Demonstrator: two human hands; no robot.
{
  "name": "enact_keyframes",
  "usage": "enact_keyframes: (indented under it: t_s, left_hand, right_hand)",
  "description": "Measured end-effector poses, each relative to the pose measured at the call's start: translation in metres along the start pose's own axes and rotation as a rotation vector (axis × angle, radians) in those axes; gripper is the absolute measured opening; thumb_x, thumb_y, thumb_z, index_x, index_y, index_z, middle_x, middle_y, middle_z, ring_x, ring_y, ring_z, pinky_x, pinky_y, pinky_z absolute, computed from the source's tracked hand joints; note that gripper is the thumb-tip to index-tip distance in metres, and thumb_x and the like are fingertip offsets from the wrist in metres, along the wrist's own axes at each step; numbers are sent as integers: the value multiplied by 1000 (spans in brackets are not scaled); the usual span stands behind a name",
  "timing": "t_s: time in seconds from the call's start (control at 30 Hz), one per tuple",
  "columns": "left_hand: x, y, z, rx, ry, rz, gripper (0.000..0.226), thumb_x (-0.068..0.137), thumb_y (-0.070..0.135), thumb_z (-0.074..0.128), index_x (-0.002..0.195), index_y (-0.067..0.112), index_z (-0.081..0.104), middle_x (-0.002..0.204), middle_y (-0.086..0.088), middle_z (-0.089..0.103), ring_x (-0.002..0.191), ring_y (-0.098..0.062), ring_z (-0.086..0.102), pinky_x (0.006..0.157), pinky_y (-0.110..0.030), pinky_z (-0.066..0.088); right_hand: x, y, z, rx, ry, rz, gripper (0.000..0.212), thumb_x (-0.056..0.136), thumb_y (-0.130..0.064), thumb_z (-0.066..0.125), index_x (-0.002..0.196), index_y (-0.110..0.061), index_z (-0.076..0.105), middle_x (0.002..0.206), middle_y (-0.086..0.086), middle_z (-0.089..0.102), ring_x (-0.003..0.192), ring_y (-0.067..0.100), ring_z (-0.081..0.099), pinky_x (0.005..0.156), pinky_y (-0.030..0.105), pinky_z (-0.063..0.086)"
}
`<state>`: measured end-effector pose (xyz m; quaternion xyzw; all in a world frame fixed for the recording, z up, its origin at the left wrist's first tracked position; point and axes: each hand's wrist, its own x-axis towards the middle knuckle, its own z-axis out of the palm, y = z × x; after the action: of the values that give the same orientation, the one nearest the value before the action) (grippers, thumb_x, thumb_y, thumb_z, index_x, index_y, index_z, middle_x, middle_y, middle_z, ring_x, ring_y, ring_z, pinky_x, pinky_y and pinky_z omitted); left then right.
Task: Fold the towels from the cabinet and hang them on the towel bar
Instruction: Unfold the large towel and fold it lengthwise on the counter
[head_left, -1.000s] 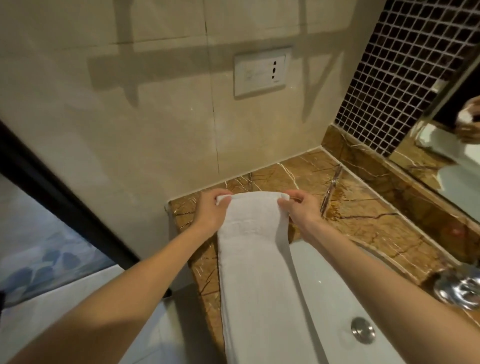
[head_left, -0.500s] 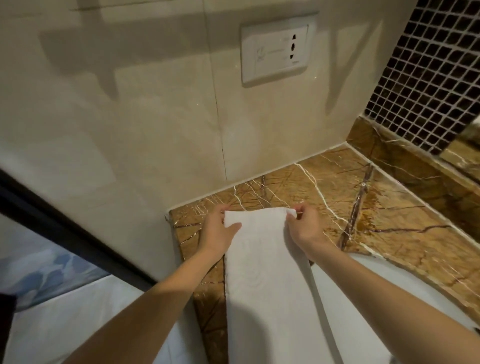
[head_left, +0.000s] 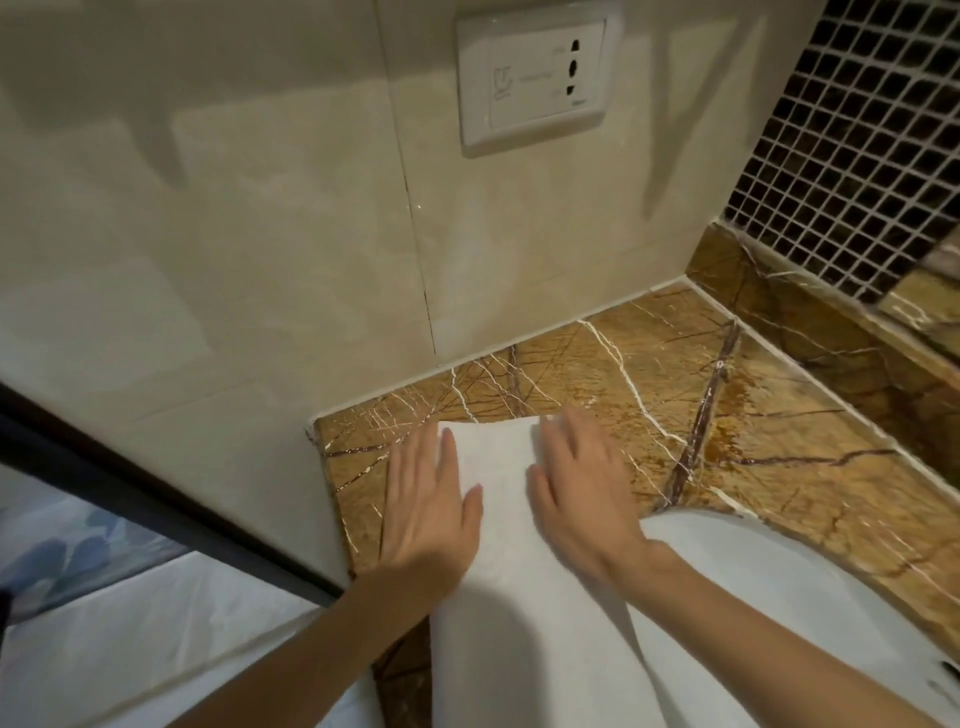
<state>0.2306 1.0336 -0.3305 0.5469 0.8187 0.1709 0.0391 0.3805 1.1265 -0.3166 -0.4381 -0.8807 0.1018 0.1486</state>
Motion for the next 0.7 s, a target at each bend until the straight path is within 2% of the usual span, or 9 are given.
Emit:
enact_keyframes:
  t_s: [0.07, 0.17, 0.37, 0.5, 0.6, 0.7]
  left_hand:
    - [-9, 3, 6, 140, -119, 144, 70, 93, 52, 9, 149, 14, -10, 155, -7, -24, 139, -21, -31, 114, -40, -20]
    - [-4, 3, 14, 237, -191, 173, 70, 93, 53, 7, 149, 16, -13, 155, -7, -25, 135, -24, -37, 113, -43, -22]
    - [-1, 3, 22, 256, -171, 180, 70, 91, 53, 4, 151, 18, -4, 157, -13, -14, 140, -29, -28, 114, -45, -19]
    - [-2, 7, 23, 290, -187, 146, 69, 92, 52, 6, 150, 16, -6, 158, -14, -13, 142, -31, -22, 116, -47, -13]
    - [-3, 14, 12, 377, -231, 120, 68, 95, 51, 9, 150, 14, -9, 157, -16, -13, 143, -33, -18, 115, -52, -12]
    - [-23, 26, -2, 347, -267, 33, 69, 96, 52, 9, 149, 14, -13, 156, -17, -19, 143, -34, -19, 110, -53, -17]
  right_hand:
    - [-4, 2, 5, -115, -183, -135, 60, 99, -45, 18, 153, -19, 10, 161, 11, -2, 148, 28, -8, 119, 44, -8]
    - [1, 6, 13, -188, -295, -149, 63, 99, -50, 10, 153, -21, -4, 161, 7, -13, 146, 27, -20, 115, 44, -17]
    - [5, 9, 23, -211, -316, -149, 64, 98, -51, 8, 153, -20, -4, 161, 8, -10, 147, 26, -18, 117, 47, -14]
    - [3, 6, 22, -238, -322, -128, 63, 99, -49, 6, 153, -20, -5, 161, 8, -10, 147, 27, -18, 118, 48, -12]
    - [0, -4, 10, -361, -348, -109, 63, 99, -49, 4, 153, -19, -10, 160, 10, -13, 147, 30, -16, 118, 50, -8]
    - [-16, -18, -6, -320, -384, 5, 62, 101, -45, 12, 153, -17, -6, 160, 16, -12, 147, 35, -12, 118, 53, -1]
